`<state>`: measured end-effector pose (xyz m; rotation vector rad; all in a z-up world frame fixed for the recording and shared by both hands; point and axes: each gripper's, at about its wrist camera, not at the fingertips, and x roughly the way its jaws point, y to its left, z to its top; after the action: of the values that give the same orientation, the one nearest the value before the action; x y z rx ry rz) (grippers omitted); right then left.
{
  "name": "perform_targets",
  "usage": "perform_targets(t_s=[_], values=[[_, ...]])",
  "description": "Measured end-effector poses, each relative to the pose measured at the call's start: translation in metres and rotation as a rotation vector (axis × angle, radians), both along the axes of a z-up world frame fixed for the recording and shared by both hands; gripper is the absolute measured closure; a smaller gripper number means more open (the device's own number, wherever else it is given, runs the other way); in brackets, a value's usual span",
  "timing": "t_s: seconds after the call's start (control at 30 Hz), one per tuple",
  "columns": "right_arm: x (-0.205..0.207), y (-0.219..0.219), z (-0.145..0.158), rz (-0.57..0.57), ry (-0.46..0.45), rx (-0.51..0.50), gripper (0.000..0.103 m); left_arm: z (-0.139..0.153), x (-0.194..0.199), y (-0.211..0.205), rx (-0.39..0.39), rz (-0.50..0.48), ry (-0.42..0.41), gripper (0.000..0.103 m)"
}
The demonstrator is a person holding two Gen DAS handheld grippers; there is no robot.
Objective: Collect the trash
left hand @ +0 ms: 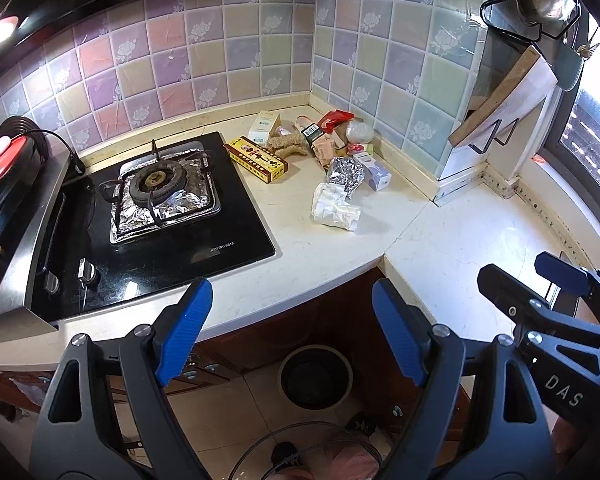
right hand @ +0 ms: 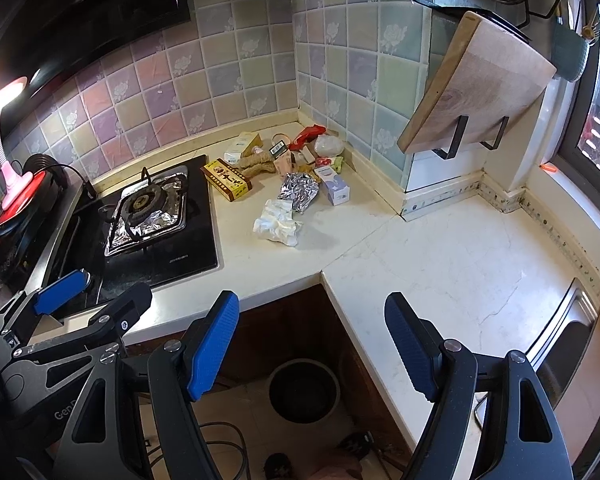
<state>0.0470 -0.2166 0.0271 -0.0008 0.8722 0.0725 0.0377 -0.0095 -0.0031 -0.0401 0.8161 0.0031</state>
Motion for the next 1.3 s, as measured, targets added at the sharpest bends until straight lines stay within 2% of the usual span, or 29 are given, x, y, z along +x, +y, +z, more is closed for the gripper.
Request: perform_targets(t_s=[0.9, 1.3], values=[[0.004, 0.010, -0.008, 0.013, 0.008, 0.009, 0.028, -0.003, 0.000, 0.011, 0.006, 0.005, 0.003, 0.022], [-0.003, 0.018, -0.004, 0.020, -0.003, 0.013, 0.029, 0.008, -0.012, 0.013, 0.022, 0.008, -0.016, 0.022]])
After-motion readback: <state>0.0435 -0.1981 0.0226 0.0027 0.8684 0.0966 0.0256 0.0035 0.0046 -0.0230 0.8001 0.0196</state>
